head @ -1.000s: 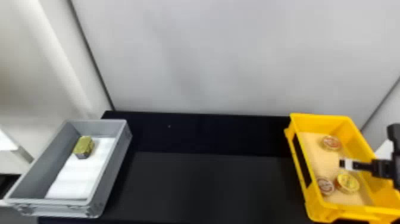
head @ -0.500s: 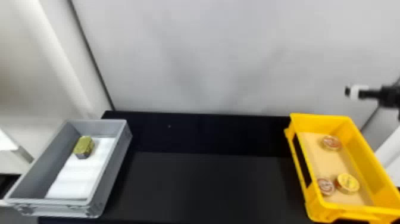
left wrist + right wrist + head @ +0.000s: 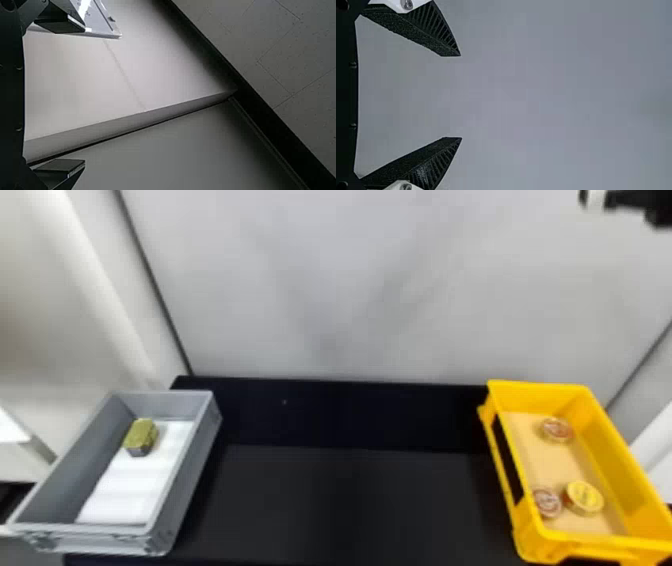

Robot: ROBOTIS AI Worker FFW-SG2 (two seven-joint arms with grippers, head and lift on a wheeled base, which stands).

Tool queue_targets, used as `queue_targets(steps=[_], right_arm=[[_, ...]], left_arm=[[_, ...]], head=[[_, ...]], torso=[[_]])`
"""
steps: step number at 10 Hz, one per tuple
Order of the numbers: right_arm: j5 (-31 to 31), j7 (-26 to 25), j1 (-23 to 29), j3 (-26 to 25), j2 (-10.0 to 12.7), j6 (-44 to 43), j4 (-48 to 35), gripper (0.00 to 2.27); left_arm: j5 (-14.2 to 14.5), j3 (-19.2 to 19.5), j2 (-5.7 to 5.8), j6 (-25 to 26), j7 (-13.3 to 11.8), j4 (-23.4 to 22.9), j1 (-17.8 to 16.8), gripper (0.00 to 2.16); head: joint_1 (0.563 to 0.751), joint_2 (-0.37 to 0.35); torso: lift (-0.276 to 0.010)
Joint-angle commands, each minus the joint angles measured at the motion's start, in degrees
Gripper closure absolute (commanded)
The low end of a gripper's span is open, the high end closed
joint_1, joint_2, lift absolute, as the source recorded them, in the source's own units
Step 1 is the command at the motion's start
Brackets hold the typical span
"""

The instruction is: Pick up the round yellow can and place it in the yellow rectangular box

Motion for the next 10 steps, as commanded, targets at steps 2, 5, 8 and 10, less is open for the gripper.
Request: queue_targets(steps=[2, 5, 8, 10], right_arm=[[7.8, -0.9, -4.6, 6.8, 2.8, -10.7, -5.5, 0.00], [13.7, -3.9, -6.9, 10.4, 2.6, -25.3, -6.5, 0.00], [16.6, -6.4, -11.5, 12.3, -1.5, -24.8, -7.9, 0.00], [17.5, -8.5, -12.1, 13.3, -2.7, -24.9, -9.5, 0.00]], left_arm=[[0.2, 0.6, 0.10, -0.9, 0.0, 0.3, 0.4, 0.09], [1.0, 2.1, 0.54, -1.7, 0.1, 0.3, 0.3, 0.09], [1.4, 3.2, 0.98, -1.4, 0.0, 0.0, 0.3, 0.09], [1.4, 3.4, 1.15, -1.4, 0.2, -0.1, 0.5, 0.09]], head=[[0.694, 0.054], [0.694, 0.054], [0.694, 0.054], [0.694, 0.054]], torso=[[-0.003], [-0.003], [-0.003], [-0.003]])
